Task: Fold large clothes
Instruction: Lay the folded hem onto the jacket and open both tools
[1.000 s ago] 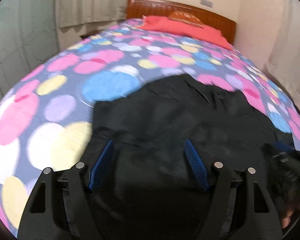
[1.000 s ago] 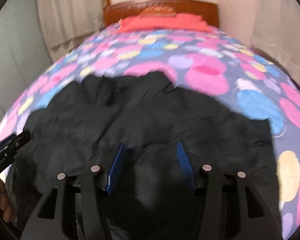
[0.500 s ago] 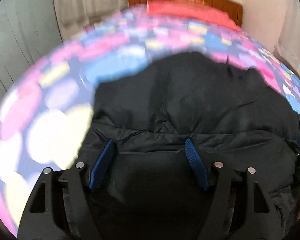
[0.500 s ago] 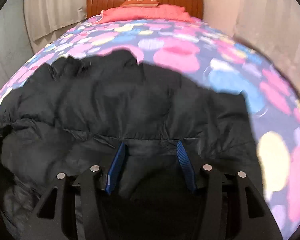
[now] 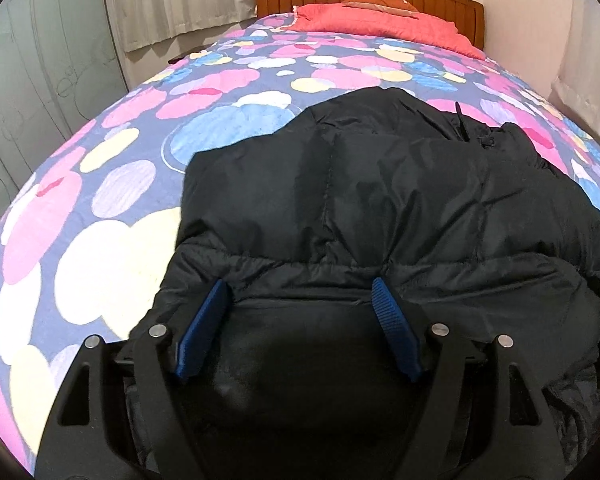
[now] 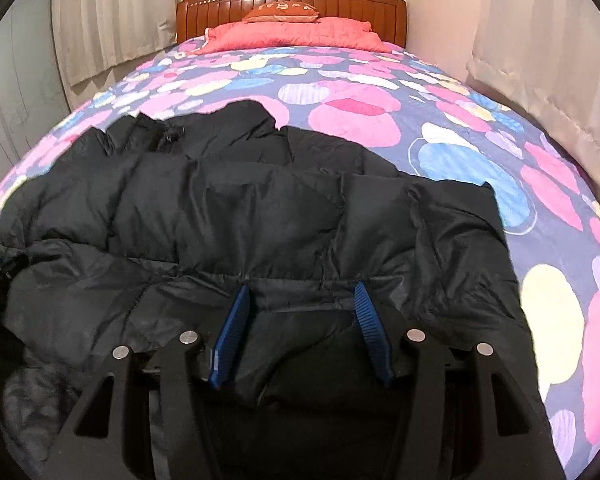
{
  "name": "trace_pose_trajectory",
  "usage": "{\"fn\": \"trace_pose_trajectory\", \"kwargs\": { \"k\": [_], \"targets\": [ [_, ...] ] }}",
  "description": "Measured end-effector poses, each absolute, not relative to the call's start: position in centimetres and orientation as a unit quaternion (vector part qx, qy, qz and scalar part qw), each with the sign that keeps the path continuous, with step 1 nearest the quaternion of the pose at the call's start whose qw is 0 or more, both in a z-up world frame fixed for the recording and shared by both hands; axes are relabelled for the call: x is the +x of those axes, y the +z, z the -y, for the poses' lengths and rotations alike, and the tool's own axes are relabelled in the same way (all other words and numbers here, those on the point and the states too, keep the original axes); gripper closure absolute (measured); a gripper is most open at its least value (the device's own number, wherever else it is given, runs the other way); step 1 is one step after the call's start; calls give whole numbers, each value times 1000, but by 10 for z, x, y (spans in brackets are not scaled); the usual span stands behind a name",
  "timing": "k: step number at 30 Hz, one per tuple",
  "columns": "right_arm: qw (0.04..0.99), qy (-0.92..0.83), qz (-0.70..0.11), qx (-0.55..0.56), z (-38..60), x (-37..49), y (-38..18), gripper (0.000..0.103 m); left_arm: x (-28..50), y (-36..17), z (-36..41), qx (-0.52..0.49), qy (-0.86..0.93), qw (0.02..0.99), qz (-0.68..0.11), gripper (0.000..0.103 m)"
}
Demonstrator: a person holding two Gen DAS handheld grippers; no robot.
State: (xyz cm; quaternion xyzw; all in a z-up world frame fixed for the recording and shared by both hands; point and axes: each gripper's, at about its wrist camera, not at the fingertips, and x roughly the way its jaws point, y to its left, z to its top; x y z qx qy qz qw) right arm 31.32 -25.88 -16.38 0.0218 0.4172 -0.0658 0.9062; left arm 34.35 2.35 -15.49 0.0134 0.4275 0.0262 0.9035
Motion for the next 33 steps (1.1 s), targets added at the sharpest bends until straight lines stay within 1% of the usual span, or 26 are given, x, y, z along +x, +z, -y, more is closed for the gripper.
{"fn": "trace_pose_trajectory", "kwargs": {
  "k": [2,4,5,6,7,8,17,26,33],
  "targets": [
    [907,-68,-413,36,264,300,-155,47,335,-149,-26,18,26,904,-427,28],
    [909,-70,-409,40,267,286,-148,42,324,-143,-30,13,21,903,-428,28],
    [909,-73,-407,40,268,278,-145,38,318,-141,-32,9,18,903,-428,28],
    [910,-77,-405,40,270,269,-142,37,312,-138,-36,6,17,903,-429,27],
    [910,-78,-405,44,272,257,-140,37,303,-135,-39,0,16,903,-430,24],
    [909,-79,-406,46,275,245,-139,37,293,-133,-42,-7,15,903,-430,24],
    [899,-104,-421,63,297,146,-136,37,196,-131,-80,-38,16,896,-442,24],
    [886,-137,-434,90,327,74,-144,36,113,-135,-123,-54,41,893,-446,23],
    [879,-159,-437,106,350,23,-149,35,61,-146,-160,-114,47,878,-463,23]
  ]
}}
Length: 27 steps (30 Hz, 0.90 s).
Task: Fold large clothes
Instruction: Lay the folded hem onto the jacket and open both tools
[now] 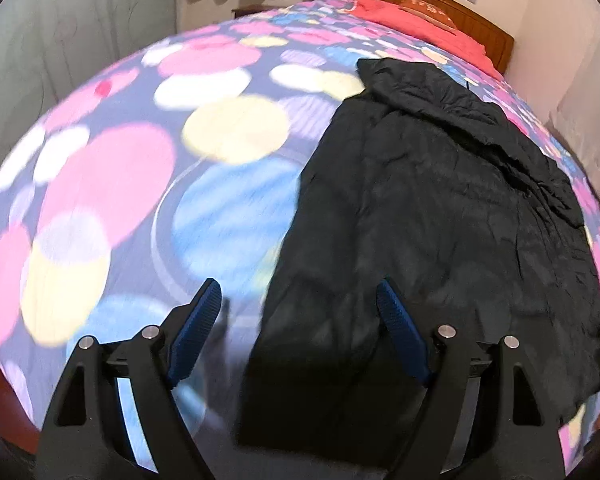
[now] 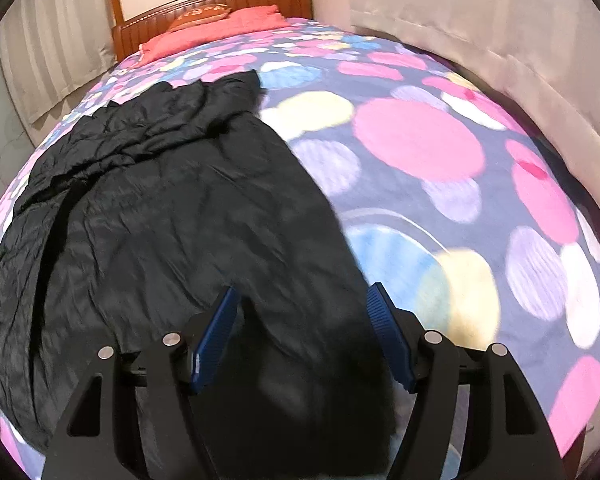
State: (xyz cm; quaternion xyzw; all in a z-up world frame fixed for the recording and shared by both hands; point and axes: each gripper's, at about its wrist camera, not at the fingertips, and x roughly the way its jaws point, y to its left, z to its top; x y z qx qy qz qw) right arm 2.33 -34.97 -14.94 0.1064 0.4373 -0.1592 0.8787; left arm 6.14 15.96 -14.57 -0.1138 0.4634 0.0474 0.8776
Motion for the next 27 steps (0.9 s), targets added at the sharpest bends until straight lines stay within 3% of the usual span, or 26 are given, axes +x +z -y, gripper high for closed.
{"fn": "trace_pose_trajectory", "kwargs": {
  "k": [4,10,11,12,13,14,18,23,27],
  "targets": [
    [871,-163,-445,131,362,1,-156,28,41,-158,-175,-191,15,857,-479,12],
    [853,-130,-454,220,372,-23,-177,28,32,-163,-173,-228,-23,851,-473,11],
    [852,-127,-453,232,372,-25,-179,29,32,-163,-171,-230,-24,851,-472,11],
    [854,-129,-450,229,368,-27,-180,36,31,-163,-169,-233,-27,851,-471,12],
    [855,-124,-450,226,365,-26,-179,44,31,-163,-167,-233,-28,851,-470,17],
    [855,-108,-451,232,361,-25,-179,59,31,-163,-165,-232,-31,851,-470,28],
    [860,-105,-446,225,349,-24,-175,76,27,-165,-160,-237,-25,853,-465,38],
    [869,-93,-424,237,350,-31,-163,88,21,-158,-162,-249,-40,859,-446,86],
    [881,-84,-402,236,346,-39,-146,90,15,-146,-163,-250,-46,870,-422,90]
  ]
}}
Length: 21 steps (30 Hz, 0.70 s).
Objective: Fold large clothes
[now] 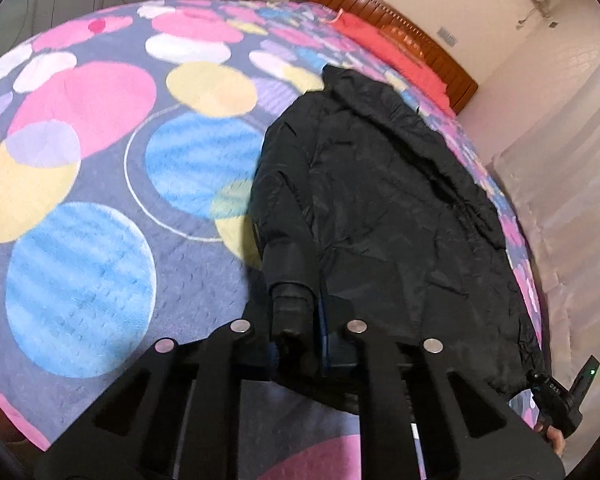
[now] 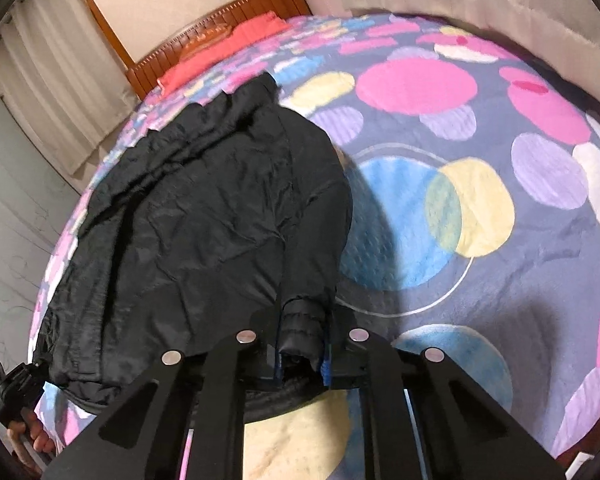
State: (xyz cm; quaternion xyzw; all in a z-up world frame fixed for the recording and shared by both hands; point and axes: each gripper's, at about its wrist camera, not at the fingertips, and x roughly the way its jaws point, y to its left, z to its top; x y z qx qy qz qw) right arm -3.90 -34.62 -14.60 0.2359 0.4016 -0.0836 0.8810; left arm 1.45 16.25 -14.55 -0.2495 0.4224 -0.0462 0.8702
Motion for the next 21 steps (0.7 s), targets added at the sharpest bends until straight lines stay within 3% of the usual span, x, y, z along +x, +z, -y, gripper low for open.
{"fn": "trace_pose_trajectory", "kwargs": {
  "k": [12,21],
  "targets": [
    [894,-53,-372,243,337,-74,-102,91,-29,-101,-181,-259,-66,877,-398,91],
    [904,-19,-336,263,339,-49,-76,91,-5,-63,-175,-253,-82,893,-363,91]
  ]
}}
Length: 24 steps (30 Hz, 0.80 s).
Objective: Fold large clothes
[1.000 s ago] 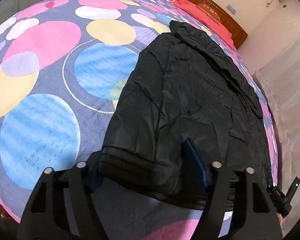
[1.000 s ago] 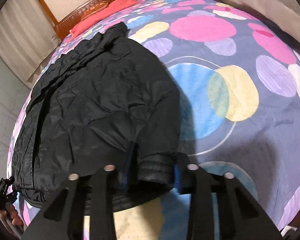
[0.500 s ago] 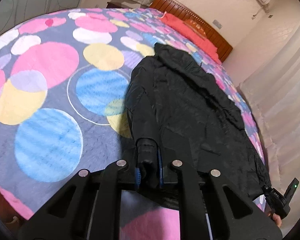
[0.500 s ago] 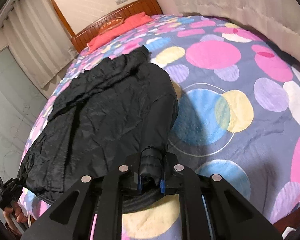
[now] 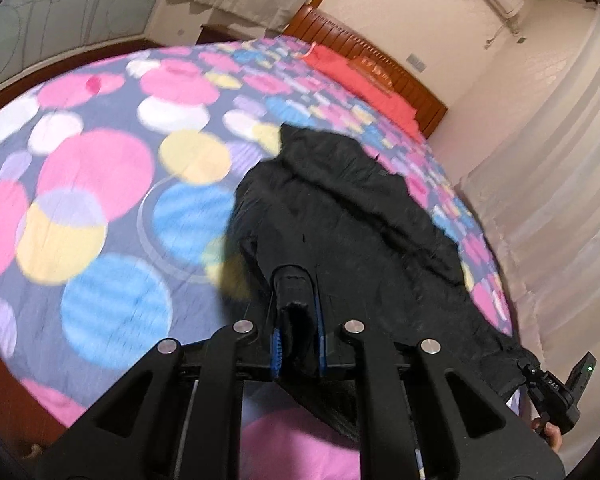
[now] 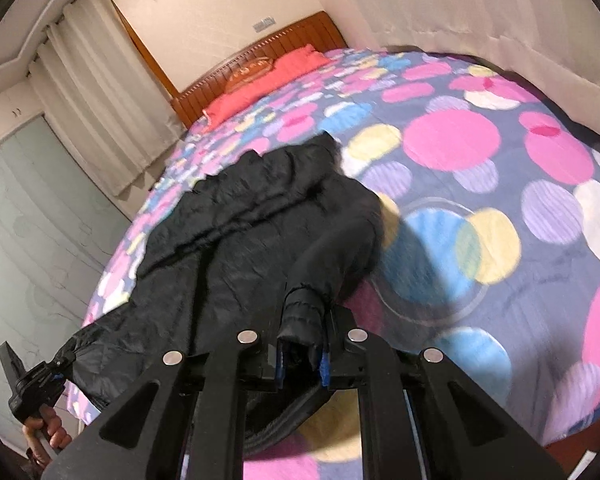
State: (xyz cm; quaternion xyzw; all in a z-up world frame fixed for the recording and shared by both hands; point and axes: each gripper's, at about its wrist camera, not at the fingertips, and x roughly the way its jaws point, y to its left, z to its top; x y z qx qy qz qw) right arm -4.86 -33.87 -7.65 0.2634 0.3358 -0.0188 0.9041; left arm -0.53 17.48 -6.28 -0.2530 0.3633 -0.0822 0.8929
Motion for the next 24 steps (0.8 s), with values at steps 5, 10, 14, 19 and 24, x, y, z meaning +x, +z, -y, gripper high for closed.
{"fn": "trace_pose_trajectory", "kwargs": {
  "k": [5,10,14,19,24],
  "targets": [
    [910,2,-316,269,341,-16,-61,91,31,-42,-173,-267,-106,893,-346,91],
    [914,17,-290,283,353,40,-41,91,88,-23,-160,-253,-107,905,-325,91],
    [911,24,-280,303,367,103,-33,91,149,-17,-151,-239,-96,911,-324,92],
    [906,11,-289,311,377,180,-36,91,237,-23,-144,-236,-71,908,-339,92],
    [899,-8,-310,308,388,262,-54,91,322,-42,-132,-222,-45,903,-366,92]
  ]
}}
